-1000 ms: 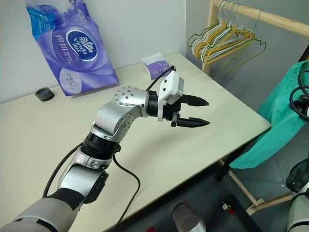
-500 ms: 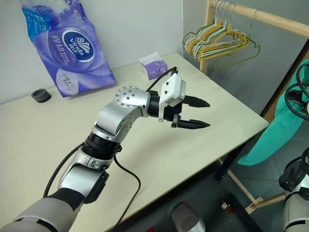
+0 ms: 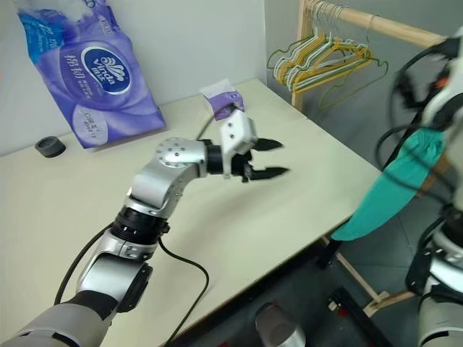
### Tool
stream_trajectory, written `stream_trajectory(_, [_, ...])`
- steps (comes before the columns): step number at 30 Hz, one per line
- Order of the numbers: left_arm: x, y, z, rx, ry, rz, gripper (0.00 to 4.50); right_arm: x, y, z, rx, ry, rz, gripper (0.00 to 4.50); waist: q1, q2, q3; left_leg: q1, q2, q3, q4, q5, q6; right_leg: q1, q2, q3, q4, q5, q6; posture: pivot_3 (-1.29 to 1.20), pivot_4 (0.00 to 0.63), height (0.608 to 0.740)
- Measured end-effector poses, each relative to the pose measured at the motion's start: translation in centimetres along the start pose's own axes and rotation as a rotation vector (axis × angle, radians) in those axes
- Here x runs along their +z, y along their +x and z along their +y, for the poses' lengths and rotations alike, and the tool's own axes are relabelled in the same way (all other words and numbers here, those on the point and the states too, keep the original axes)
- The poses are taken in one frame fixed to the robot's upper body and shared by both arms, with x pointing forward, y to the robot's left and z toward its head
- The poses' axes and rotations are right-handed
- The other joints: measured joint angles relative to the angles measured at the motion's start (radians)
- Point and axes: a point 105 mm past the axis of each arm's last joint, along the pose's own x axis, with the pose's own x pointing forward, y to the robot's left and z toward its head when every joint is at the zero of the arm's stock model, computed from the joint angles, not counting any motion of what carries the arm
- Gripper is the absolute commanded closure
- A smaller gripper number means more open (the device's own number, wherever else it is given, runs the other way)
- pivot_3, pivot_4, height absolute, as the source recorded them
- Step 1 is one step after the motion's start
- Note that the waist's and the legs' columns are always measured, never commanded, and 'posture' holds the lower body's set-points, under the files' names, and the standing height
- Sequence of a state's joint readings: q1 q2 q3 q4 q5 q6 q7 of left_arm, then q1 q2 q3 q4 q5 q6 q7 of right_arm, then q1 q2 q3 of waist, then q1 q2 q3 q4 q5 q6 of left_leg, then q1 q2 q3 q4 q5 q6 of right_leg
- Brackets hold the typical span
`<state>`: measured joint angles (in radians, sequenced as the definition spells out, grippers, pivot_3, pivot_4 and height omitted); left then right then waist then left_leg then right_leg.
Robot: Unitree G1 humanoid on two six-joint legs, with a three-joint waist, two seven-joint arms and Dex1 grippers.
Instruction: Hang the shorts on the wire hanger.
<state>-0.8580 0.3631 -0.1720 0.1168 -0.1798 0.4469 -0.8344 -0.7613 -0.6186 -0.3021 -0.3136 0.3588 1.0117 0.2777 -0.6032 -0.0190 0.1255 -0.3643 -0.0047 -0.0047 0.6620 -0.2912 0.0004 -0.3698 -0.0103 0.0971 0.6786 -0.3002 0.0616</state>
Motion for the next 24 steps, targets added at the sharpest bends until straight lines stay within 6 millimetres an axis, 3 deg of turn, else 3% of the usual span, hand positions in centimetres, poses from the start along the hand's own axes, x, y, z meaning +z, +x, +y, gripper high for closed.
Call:
stream_trajectory(1, [-1.5, -1.5, 1.6, 0.136, -0.023, 0.039, 1.42, -2.2, 0.3, 3.4, 0.145, -0.029, 0.017, 0.04, 0.0, 0.001, 0.0, 0.001, 0.0, 0.0, -0.001, 0.0, 0.0, 0.0, 0.0, 0.0, 0.001, 0.0, 0.0, -0.45, 0.084, 0.74])
stream_trajectory(3, [-5.0, -4.4, 3.2, 0.341, -0.06, 0.141, 1.42, -5.6, 0.1, 8.4, 0.344, -0.063, 0.039, 0.04, 0.009, 0.001, 0.0, 0.0, 0.0, -0.002, -0.001, 0.0, 0.0, -0.002, -0.001, -0.001, 0.003, 0.002, -0.003, -0.41, 0.07, 0.74])
stream_trajectory(6, [-9.5, -7.9, 2.6, 0.535, -0.147, 0.254, 1.42, -7.5, 0.1, 11.8, 0.459, -0.072, -0.016, 0.04, 0.05, -0.001, -0.001, -0.002, -0.003, -0.005, 0.002, 0.0, 0.0, -0.005, -0.005, -0.005, 0.004, 0.003, -0.004, -0.33, 0.048, 0.74])
stream_trajectory(11, [-11.3, -12.3, 1.5, 0.867, -0.285, 0.228, 1.42, -11.1, 1.1, 14.8, 0.514, 0.06, -0.039, 0.04, 0.161, -0.017, -0.018, -0.003, -0.005, -0.011, 0.004, 0.0, -0.001, -0.003, -0.009, -0.012, 0.003, 0.004, -0.003, -0.25, 0.029, 0.74])
stream_trajectory(14, [-12.8, -15.3, 1.3, 1.058, -0.341, 0.268, 1.42, -13.4, 1.7, 16.2, 0.513, 0.123, -0.011, 0.04, 0.23, -0.016, -0.02, -0.004, -0.006, -0.013, 0.006, 0.0, -0.001, -0.003, -0.01, -0.014, 0.003, 0.007, -0.003, -0.19, 0.017, 0.74])
stream_trajectory(16, [-13.9, -17.2, 0.8, 1.167, -0.379, 0.292, 1.42, -14.7, 2.2, 16.1, 0.473, 0.143, 0.008, 0.04, 0.276, -0.016, -0.026, -0.005, -0.006, -0.015, 0.008, 0.0, -0.001, -0.003, -0.01, -0.016, 0.003, 0.007, -0.003, -0.19, 0.017, 0.74])
stream_trajectory(19, [-14.4, -18.6, 0.8, 1.244, -0.398, 0.308, 1.42, -15.5, 2.4, 15.9, 0.446, 0.158, 0.012, 0.04, 0.33, -0.013, -0.032, -0.018, -0.005, -0.023, 0.016, 0.0, -0.003, -0.01, -0.01, -0.024, 0.004, 0.008, -0.006, -0.14, 0.012, 0.74])
stream_trajectory(24, [-14.0, -19.8, 1.5, 1.284, -0.357, 0.31, 1.42, -15.3, 2.7, 17.0, 0.497, 0.154, -0.013, 0.04, 0.399, -0.012, -0.04, -0.018, -0.005, -0.024, 0.016, 0.002, -0.005, -0.01, -0.01, -0.026, 0.004, 0.01, -0.009, -0.11, 0.021, 0.74])
